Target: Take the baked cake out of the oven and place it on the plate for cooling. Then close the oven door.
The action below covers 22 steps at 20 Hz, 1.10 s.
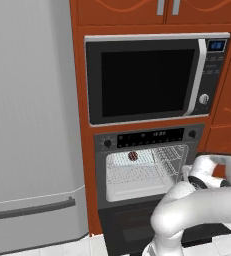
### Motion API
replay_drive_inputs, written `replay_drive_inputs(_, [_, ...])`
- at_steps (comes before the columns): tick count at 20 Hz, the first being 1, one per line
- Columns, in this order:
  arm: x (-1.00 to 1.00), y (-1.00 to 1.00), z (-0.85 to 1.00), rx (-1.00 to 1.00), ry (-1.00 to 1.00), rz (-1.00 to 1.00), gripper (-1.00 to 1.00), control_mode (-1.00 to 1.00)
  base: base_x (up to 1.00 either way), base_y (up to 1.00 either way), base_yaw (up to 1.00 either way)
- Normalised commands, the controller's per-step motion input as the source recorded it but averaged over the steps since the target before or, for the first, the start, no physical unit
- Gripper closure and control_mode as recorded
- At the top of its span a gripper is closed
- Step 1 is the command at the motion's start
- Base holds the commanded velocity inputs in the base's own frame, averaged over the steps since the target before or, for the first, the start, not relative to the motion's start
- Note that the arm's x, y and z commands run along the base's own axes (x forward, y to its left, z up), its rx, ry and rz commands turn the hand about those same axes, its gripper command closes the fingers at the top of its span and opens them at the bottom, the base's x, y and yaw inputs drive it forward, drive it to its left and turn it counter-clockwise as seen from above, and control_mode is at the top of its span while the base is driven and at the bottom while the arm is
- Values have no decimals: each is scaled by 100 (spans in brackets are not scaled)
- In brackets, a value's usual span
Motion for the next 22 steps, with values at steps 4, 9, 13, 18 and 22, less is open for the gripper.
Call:
replay_drive_inputs(4, [10,0,-68,5,-29,5,-100,-100,0,0,0])
replay_drive_inputs(9, [14,0,-27,4,-25,4,-100,-100,0,0,0])
replay_drive_inputs(13, [17,0,-15,5,-17,3,-100,-100,0,0,0])
replay_drive_inputs(18, [12,0,-6,2,-7,0,-100,-100,0,0,0])
replay_drive_inputs(22, [11,0,0,2,-4,1,-100,-100,0,0,0])
